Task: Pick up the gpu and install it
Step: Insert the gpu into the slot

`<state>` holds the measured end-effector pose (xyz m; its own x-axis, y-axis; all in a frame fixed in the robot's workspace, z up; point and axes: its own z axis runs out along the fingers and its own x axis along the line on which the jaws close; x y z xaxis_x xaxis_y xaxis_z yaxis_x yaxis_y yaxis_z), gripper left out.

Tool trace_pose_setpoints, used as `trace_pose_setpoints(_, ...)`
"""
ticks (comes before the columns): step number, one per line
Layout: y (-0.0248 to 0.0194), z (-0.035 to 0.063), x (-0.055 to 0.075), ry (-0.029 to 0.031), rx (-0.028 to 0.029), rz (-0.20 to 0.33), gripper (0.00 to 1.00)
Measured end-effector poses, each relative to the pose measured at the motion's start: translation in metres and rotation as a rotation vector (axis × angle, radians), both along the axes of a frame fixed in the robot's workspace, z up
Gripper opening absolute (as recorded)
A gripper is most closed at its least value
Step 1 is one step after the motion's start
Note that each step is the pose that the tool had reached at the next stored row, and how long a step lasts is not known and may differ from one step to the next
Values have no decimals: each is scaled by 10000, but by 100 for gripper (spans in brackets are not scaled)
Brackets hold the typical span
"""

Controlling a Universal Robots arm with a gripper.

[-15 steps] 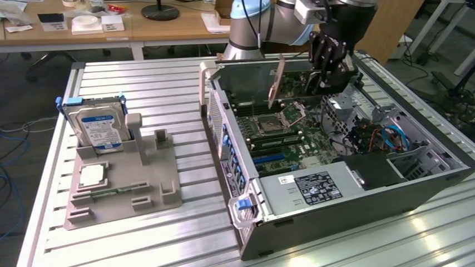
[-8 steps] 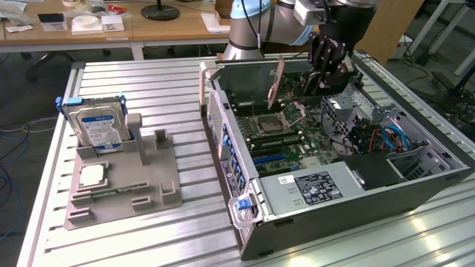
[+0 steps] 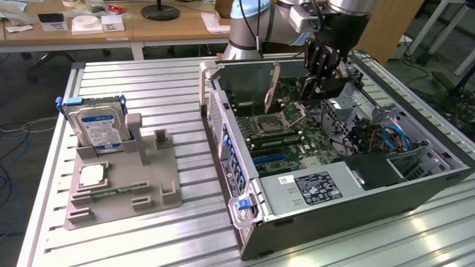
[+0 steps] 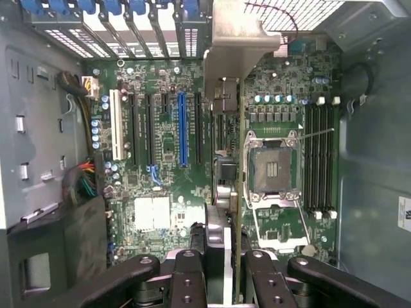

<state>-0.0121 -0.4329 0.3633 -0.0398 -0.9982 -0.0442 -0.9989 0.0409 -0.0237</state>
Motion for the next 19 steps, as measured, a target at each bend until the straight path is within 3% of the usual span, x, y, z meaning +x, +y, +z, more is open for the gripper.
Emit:
trace_pose_setpoints(7, -1, -127, -107, 0, -1, 1, 28)
trace_pose_setpoints(15, -116, -160, -108, 0, -34, 0, 28)
trace_pose_setpoints(19, -122, -215, -174, 4, -49, -1, 28)
